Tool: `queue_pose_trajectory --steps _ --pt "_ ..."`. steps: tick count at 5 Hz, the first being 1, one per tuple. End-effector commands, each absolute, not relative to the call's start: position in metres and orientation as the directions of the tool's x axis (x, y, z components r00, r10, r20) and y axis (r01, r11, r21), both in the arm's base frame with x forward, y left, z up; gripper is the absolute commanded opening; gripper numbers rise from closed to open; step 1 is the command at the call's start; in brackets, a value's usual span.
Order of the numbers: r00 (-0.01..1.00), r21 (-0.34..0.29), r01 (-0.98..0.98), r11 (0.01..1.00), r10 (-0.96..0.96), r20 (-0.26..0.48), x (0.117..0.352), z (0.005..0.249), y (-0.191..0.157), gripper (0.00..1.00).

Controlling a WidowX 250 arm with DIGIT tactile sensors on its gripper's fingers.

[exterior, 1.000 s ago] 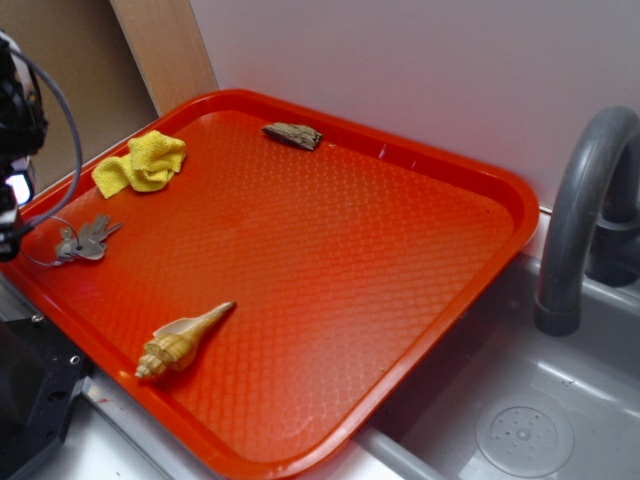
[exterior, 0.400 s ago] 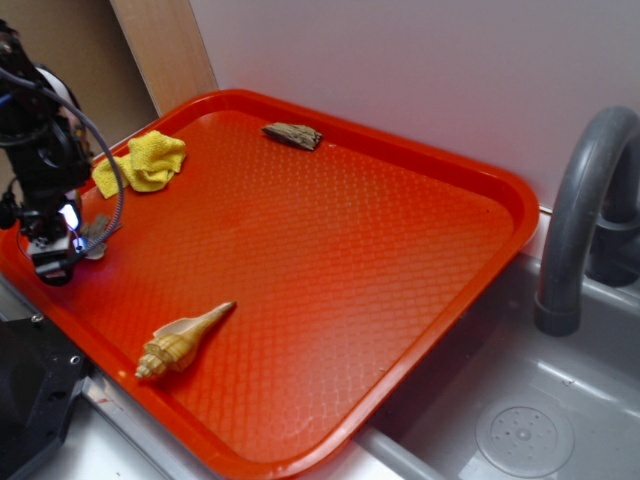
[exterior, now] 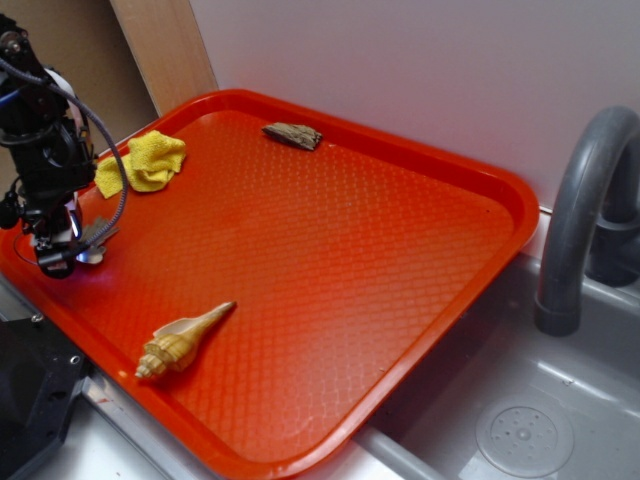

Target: Grab the silver keys.

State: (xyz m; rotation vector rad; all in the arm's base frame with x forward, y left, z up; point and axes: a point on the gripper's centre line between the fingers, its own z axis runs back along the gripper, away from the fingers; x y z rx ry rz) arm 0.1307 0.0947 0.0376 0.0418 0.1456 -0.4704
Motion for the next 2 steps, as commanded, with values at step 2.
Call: queue_pose_trajectory --steps 2 --pt "0.895 0.125 0.439 0.890 -0.420 -0.153 0.148 0.077 0.094 0.00"
